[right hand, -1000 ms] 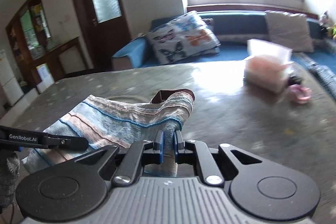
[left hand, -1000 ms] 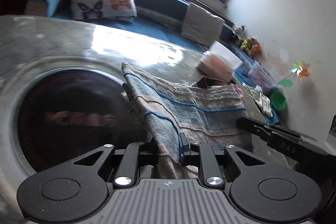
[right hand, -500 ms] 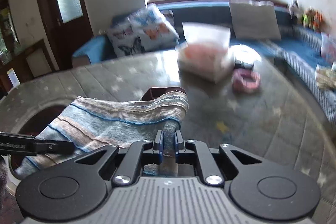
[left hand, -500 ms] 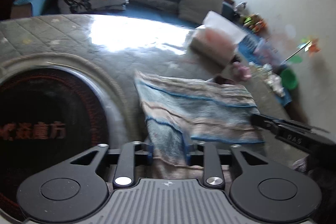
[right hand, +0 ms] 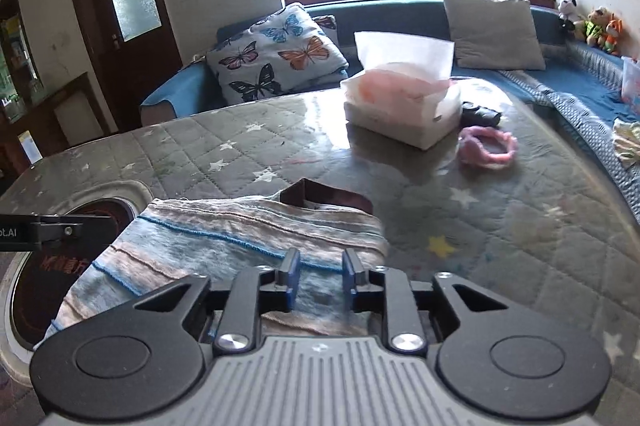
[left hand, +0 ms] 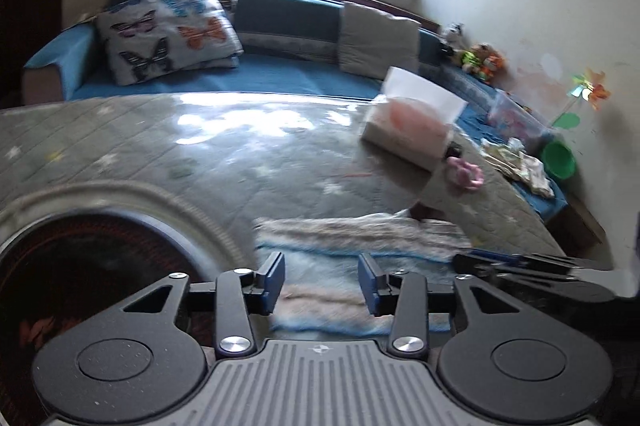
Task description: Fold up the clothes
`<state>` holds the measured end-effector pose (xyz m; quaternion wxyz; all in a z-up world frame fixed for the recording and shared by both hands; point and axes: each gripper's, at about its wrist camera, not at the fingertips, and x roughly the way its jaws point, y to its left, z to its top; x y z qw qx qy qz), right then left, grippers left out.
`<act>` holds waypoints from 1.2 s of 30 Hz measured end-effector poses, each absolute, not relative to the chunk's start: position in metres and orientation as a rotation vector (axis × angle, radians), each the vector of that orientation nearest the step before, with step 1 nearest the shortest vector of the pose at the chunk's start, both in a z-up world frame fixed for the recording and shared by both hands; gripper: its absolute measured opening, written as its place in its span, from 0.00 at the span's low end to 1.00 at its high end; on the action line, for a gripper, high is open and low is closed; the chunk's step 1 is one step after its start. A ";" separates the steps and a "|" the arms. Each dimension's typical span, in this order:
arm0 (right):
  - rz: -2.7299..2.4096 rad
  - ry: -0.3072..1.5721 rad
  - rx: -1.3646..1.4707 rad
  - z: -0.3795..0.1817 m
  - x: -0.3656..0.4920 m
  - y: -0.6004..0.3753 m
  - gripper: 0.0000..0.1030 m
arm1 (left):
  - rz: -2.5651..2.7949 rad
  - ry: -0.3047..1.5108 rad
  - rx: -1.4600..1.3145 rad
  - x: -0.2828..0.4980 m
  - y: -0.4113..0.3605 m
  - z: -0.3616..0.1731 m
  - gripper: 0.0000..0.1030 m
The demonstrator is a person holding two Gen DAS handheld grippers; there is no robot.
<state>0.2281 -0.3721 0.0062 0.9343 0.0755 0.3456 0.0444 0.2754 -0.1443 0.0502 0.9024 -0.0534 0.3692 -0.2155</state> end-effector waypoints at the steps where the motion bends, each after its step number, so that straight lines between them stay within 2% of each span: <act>1: 0.091 0.708 0.157 0.004 0.231 -0.372 0.24 | -0.463 0.765 -0.101 0.278 -0.151 0.050 0.38; 3: 0.090 0.711 0.163 0.001 0.236 -0.372 0.24 | -0.494 0.767 -0.082 0.285 -0.164 0.049 0.34; 12: 0.115 0.690 0.164 0.001 0.246 -0.369 0.24 | -0.531 0.821 -0.057 0.317 -0.191 0.025 0.27; 22: 0.167 0.700 0.121 0.002 0.251 -0.353 0.23 | -0.535 0.847 -0.076 0.329 -0.190 0.015 0.28; 36: 0.189 0.756 0.102 0.009 0.193 -0.351 0.25 | -0.574 0.801 -0.028 0.257 -0.171 0.035 0.28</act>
